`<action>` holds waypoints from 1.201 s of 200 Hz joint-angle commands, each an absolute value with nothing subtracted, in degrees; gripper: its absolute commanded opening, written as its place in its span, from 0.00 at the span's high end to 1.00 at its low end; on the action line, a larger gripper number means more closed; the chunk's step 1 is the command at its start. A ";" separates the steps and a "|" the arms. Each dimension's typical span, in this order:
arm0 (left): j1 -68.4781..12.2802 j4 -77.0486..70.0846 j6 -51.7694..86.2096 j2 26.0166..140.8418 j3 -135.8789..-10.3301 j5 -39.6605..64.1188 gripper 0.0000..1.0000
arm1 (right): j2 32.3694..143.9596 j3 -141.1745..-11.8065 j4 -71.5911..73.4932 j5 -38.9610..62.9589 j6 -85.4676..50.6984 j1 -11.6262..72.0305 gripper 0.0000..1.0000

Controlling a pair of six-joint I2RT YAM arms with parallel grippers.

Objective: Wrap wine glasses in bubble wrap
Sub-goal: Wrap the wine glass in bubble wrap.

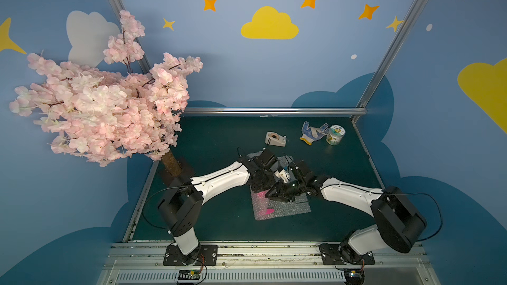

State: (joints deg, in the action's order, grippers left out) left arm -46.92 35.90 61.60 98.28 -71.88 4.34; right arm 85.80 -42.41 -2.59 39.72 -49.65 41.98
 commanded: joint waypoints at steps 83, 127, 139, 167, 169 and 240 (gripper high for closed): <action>-45.38 42.08 58.74 96.09 -74.87 0.41 0.60 | 88.71 -43.02 -1.23 40.33 -48.21 40.71 1.00; -42.86 49.19 56.12 91.40 -75.63 -2.82 0.40 | 89.92 -43.46 -1.78 40.69 -47.05 39.90 1.00; -42.06 50.80 55.15 89.71 -74.97 -3.46 0.36 | 89.96 -43.57 -1.84 40.82 -46.82 39.73 1.00; -40.98 48.00 48.78 87.21 -71.16 -1.06 0.23 | 90.00 -43.84 -2.20 41.04 -46.28 39.55 1.00; -40.92 47.51 48.32 87.24 -70.90 -0.64 0.22 | 90.00 -43.85 -2.20 41.04 -46.24 39.46 1.00; -40.42 41.20 40.76 93.18 -70.45 -1.94 0.00 | 90.08 -44.10 -3.36 42.46 -44.10 37.89 1.00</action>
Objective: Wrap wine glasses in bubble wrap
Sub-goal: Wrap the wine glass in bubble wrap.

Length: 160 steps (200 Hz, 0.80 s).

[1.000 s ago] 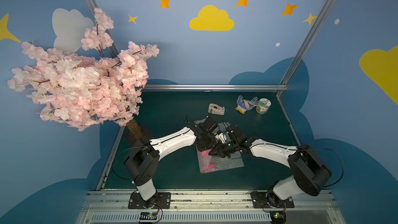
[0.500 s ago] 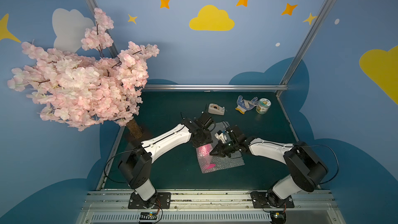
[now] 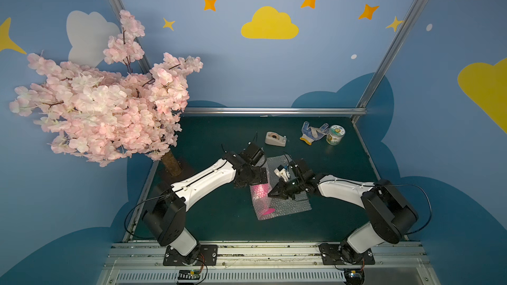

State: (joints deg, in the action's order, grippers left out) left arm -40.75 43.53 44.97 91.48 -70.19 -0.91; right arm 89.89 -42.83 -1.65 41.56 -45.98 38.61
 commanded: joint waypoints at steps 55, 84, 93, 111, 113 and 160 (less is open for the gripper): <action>-39.99 39.73 39.38 98.92 -71.81 -3.42 0.00 | 89.82 -44.25 -4.75 43.26 -42.83 37.22 0.97; -40.09 38.85 39.20 100.77 -72.06 -3.60 0.03 | 86.71 -43.64 -9.74 42.35 -40.24 35.74 0.83; -40.13 38.76 39.07 101.13 -72.31 -3.60 0.03 | 84.75 -42.85 -11.77 42.04 -39.64 34.58 0.78; -40.25 38.84 39.02 101.81 -72.74 -3.86 0.04 | 80.03 -41.74 -16.69 40.69 -38.51 31.41 0.70; -40.25 38.85 39.02 101.94 -72.83 -3.80 0.04 | 79.47 -41.75 -17.18 40.52 -38.39 31.17 0.69; -40.23 39.26 38.87 102.91 -73.95 -3.36 0.05 | 77.43 -51.96 -30.46 31.08 -34.23 33.66 0.67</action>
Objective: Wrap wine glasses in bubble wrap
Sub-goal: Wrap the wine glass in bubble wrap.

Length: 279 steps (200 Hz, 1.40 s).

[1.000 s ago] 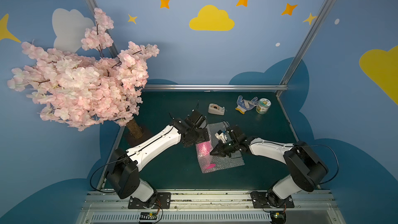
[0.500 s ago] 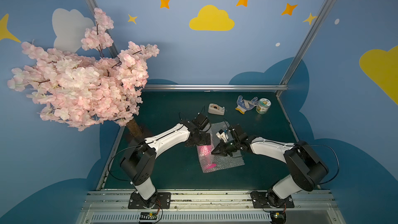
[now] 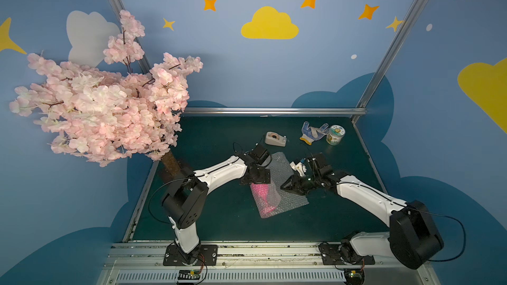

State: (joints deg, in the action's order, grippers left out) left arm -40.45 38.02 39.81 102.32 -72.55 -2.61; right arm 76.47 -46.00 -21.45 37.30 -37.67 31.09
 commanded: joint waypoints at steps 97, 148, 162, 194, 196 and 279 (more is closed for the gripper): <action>-39.65 40.14 40.25 102.73 -74.09 -4.39 0.05 | 93.17 -47.56 -13.79 31.74 -40.63 39.86 0.91; -39.39 40.79 38.40 104.12 -75.04 -5.27 0.03 | 93.74 -44.65 -8.63 33.05 -42.88 40.79 0.91; -39.38 40.29 38.22 104.69 -75.15 -4.97 0.04 | 93.72 -45.12 -8.57 34.27 -42.89 40.79 0.90; -39.39 40.67 38.27 106.15 -76.05 -4.57 0.06 | 87.13 -47.96 -19.10 31.40 -38.70 40.02 0.83; -39.38 40.73 38.24 106.17 -76.16 -4.51 0.06 | 86.45 -48.03 -19.98 30.94 -38.33 39.95 0.82; -39.46 49.61 38.53 111.21 -83.88 -2.29 0.09 | 70.13 -42.97 -14.13 5.77 -33.30 53.98 0.21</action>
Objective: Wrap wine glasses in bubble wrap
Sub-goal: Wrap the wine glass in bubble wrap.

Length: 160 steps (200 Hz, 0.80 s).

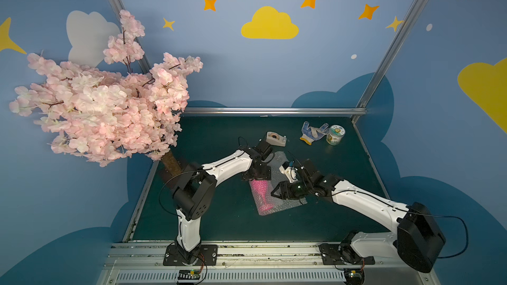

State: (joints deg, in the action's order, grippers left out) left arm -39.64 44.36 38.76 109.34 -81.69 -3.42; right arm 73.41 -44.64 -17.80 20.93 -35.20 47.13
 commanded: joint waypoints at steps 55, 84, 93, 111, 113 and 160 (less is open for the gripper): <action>-39.45 53.54 39.09 112.99 -87.65 -0.29 0.09 | 75.29 -45.44 -12.84 -12.17 -31.14 64.20 0.18; -39.16 54.38 39.77 113.86 -89.11 0.77 0.08 | 82.09 -49.46 -14.93 -16.03 -32.09 68.00 0.18; -39.16 54.72 39.88 114.15 -89.53 0.97 0.09 | 83.75 -50.21 -14.77 -16.00 -31.92 68.88 0.18; -39.19 55.11 40.33 114.57 -90.25 0.97 0.09 | 86.89 -52.01 -15.97 -14.82 -32.41 69.49 0.18; -39.20 55.11 40.38 114.51 -90.37 0.97 0.09 | 87.29 -52.14 -16.14 -14.71 -32.49 69.51 0.19; -37.57 56.59 41.16 113.70 -93.01 2.32 0.03 | 90.41 -52.60 -19.05 -13.20 -35.10 69.33 0.29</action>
